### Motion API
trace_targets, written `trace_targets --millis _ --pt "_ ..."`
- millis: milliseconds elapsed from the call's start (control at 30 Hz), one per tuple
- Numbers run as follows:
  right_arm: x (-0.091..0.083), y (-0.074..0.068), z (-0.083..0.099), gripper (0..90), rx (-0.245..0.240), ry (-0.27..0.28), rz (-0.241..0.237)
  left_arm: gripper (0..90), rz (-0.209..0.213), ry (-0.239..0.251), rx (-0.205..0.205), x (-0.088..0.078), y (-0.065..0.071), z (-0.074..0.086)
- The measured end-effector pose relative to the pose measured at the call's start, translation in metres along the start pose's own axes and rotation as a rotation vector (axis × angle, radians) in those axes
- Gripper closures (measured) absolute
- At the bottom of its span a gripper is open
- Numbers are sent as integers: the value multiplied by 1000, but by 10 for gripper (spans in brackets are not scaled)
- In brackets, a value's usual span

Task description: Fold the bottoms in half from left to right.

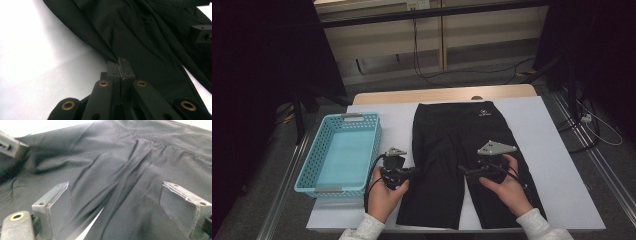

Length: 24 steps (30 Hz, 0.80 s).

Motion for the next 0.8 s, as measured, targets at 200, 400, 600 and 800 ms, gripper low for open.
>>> trace_targets --millis 200,400,600,800 --pt "4 1 -7 104 23 28 9 893 10 6 16 -1 2 0" --pt "9 1 -8 105 29 25 19 893 22 -2 30 4 7 -2" --pt "9 2 -8 104 37 32 30 892 36 -8 51 11 15 -4" --pt "15 4 -11 104 44 34 37 892 48 -9 66 18 20 -5"
Point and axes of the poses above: each handheld gripper's, and its own axes: x roughly forward along the jaws, z roughly out of its underside, y roughly to its right, the point moved 1 cm from there along x, roughly forward along the jaws, and after that the axes turned 4 degrees about -y, right-handed, at the moved point
